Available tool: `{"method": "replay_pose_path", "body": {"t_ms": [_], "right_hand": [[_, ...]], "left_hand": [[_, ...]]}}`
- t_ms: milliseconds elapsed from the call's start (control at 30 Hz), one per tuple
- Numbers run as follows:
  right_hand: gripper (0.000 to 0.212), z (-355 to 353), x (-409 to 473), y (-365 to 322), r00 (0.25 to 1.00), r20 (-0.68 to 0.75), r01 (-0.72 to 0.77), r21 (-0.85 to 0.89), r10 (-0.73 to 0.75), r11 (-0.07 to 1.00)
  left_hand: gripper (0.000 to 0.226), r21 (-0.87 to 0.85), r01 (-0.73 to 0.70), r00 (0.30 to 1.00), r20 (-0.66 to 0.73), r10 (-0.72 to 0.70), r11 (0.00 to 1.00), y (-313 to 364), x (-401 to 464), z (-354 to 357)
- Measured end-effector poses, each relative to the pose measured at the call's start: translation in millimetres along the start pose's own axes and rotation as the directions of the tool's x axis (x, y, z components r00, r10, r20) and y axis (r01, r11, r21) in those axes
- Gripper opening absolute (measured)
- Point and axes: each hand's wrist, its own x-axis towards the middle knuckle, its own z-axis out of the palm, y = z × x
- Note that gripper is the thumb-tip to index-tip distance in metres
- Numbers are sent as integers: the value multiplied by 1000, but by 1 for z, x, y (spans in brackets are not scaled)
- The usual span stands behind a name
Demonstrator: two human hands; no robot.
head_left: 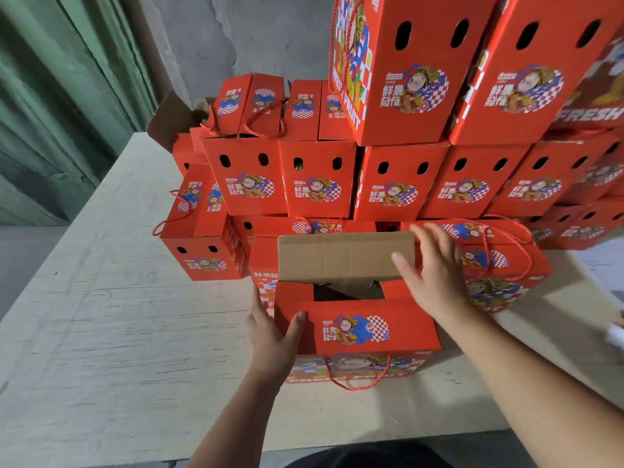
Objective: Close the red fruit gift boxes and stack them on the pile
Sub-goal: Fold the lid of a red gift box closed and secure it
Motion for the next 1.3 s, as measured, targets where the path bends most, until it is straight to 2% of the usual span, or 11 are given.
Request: {"method": "replay_pose_path", "body": {"t_ms": [100,167,267,333,400,467,533,733,900,1233,1300], "right_hand": [[60,-14,23,-7,927,281,-297,139,250,945],[59,-25,33,-4,901,372,-323,236,222,916],[45,-31,25,0,759,649,-194,171,38,966],[82,-23,12,4,580,815,-35,22,3,999],[102,-13,7,5,558,830,159,-113,5,981],[95,-10,11,5,586,806,297,-122,-80,947],[88,-11,11,8,599,781,447,-140,-179,884],[78,2,-6,4,705,661,581,-330,-257,744],[73,13,-21,1,732,677,413,-350,-77,841],[84,10,-37,-15,616,780,211,-300,111,930],[88,1,-31,-19,570,815,190,-252,102,949]], "left_hand": [[110,-79,103,994,31,-101,991,5,2,0],[115,-218,197,980,71,-186,956,7,5,-2],[125,-282,251,968,101,-231,926,8,5,-2],[121,-179,185,983,34,-182,966,7,2,1],[102,52,-2,996,-84,6,999,5,-3,0],[83,412,-347,917,-40,397,843,4,-2,-6],[71,592,-582,778,204,595,558,9,12,-10],[64,734,-664,663,492,565,140,52,60,-8],[61,745,-662,623,609,490,-84,48,59,-3],[100,711,-703,695,688,209,-5,35,45,-2],[96,685,-720,690,687,228,111,41,44,-6]]}}
